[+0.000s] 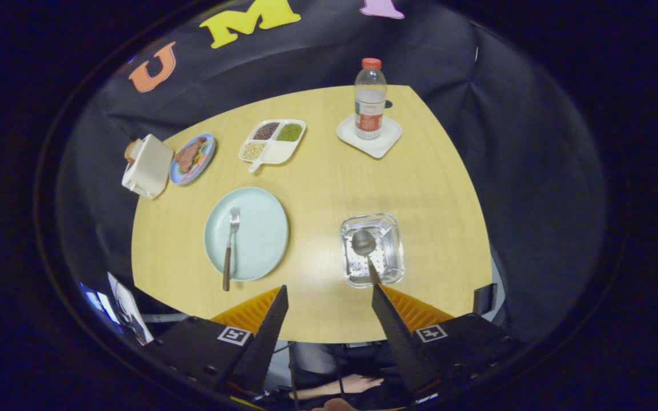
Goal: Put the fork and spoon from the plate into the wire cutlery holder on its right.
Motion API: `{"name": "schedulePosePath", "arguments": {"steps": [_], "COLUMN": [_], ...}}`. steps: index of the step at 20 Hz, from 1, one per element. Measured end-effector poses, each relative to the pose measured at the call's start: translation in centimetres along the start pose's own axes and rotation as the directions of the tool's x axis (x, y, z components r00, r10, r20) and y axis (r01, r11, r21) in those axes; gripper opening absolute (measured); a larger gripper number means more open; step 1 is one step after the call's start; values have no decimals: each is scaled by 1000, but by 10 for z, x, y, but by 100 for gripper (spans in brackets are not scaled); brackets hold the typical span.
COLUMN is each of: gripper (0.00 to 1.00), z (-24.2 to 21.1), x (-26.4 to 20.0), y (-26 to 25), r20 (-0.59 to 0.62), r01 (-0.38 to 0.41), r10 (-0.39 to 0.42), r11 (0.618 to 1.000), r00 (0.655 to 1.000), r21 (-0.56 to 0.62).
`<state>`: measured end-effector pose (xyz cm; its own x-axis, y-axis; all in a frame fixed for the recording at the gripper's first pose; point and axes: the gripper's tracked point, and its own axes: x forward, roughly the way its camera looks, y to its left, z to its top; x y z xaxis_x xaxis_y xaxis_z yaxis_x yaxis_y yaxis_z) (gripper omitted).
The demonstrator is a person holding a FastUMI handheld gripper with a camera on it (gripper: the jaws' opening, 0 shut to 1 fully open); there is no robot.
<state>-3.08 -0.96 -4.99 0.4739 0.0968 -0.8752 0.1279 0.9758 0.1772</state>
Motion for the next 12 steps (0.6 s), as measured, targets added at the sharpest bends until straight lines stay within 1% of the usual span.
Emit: {"name": "schedulePosePath", "arguments": {"steps": [2,6,9,12], "gripper": [91,92,92,92], "z": [-14,-24,-27,-27], "x": [13,51,83,116], "y": [38,92,123,149], "r20": [-44,-85,-100,-120], "r01": [-59,-93,-79,-65], "r10": [59,90,72,57], "r11": [998,995,994,996], "r00": [997,992,992,991], "r21": [2,-32,-70,-67]}}
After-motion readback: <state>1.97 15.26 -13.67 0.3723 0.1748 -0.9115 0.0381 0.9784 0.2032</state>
